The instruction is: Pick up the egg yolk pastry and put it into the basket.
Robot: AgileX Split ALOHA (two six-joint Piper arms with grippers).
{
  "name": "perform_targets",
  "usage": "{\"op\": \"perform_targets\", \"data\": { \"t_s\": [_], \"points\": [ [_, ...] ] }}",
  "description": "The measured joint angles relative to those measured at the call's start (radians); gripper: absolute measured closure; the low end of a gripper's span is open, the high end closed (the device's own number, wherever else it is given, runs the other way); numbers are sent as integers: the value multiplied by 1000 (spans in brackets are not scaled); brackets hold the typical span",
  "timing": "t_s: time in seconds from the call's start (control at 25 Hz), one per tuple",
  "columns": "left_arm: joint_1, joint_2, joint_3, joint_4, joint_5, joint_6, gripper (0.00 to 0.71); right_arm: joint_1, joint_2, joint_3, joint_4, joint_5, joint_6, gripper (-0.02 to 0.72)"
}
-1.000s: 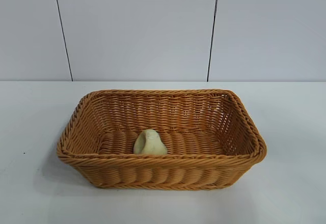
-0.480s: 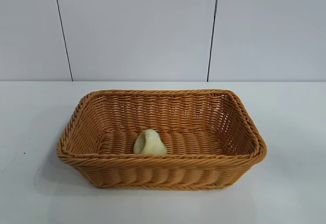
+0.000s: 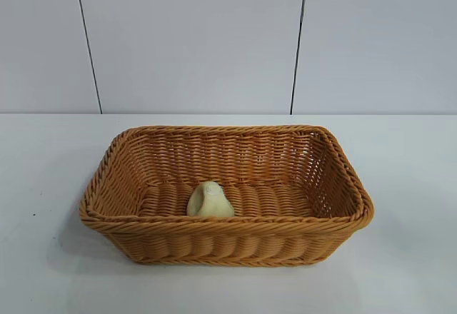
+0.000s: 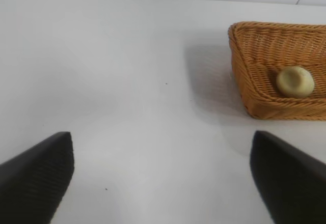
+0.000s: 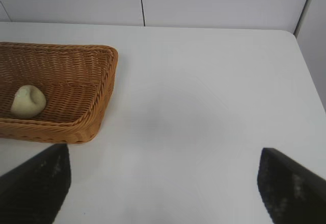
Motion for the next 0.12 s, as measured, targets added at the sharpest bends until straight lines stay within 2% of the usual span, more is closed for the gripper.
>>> {"op": "perform_targets", "data": {
  "t_s": [0.12],
  "points": [
    [0, 0, 0, 0, 0, 0, 21, 0, 0, 0, 0, 0, 0, 10]
  ]
}}
